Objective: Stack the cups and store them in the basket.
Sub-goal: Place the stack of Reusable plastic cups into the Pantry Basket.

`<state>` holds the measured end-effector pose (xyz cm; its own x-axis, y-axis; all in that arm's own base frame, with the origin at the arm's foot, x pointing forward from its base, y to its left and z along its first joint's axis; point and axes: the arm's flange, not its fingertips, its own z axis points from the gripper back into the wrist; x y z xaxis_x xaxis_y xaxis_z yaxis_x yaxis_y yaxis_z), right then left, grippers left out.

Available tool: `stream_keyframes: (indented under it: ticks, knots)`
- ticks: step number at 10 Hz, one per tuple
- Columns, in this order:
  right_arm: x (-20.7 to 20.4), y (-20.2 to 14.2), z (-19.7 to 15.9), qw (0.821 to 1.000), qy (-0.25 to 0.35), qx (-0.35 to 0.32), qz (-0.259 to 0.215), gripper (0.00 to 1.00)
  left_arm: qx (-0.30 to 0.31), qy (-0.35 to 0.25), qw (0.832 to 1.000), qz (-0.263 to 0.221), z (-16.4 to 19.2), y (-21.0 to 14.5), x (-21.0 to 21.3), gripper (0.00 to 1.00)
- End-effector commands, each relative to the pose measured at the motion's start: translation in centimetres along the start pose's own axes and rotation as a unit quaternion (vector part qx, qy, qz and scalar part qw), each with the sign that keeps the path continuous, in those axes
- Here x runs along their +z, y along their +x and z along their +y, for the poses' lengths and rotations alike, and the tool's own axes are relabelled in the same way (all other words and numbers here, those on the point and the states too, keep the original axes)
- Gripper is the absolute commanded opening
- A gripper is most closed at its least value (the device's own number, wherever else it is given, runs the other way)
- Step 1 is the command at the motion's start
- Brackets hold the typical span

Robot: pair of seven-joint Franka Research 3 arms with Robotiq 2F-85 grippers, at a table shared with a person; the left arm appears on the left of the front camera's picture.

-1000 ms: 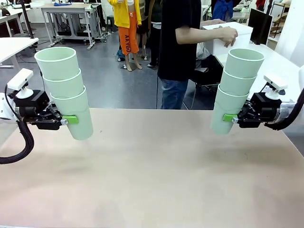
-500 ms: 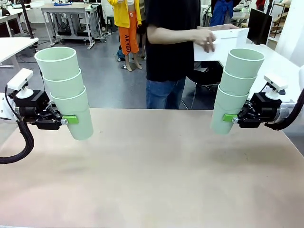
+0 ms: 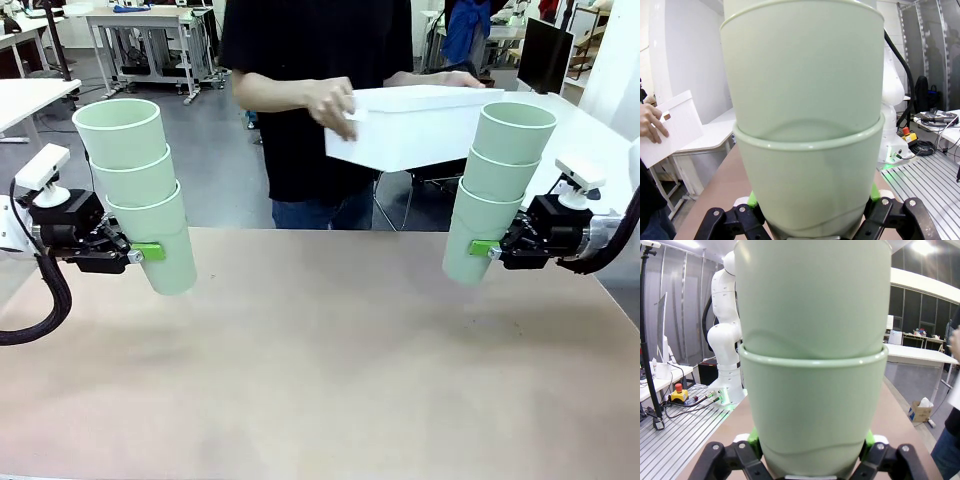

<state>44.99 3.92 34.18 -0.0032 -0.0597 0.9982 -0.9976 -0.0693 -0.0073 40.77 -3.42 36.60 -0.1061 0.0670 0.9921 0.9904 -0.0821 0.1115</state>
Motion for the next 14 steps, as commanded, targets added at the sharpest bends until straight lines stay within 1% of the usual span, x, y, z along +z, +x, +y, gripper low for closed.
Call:
stream_keyframes:
  ticks: [1, 14]
  knots:
    - [-0.23, 0.4, 0.0, 1.0, 0.002, 0.004, 0.0, 0.85, -0.002, -0.001, 1.0, -0.004, -0.03, 0.67, 0.0, 0.87]
    - [-0.23, 0.4, 0.0, 1.0, 0.002, 0.004, 0.0, 0.85, -0.002, -0.001, 1.0, -0.004, -0.03, 0.67, 0.0, 0.87]
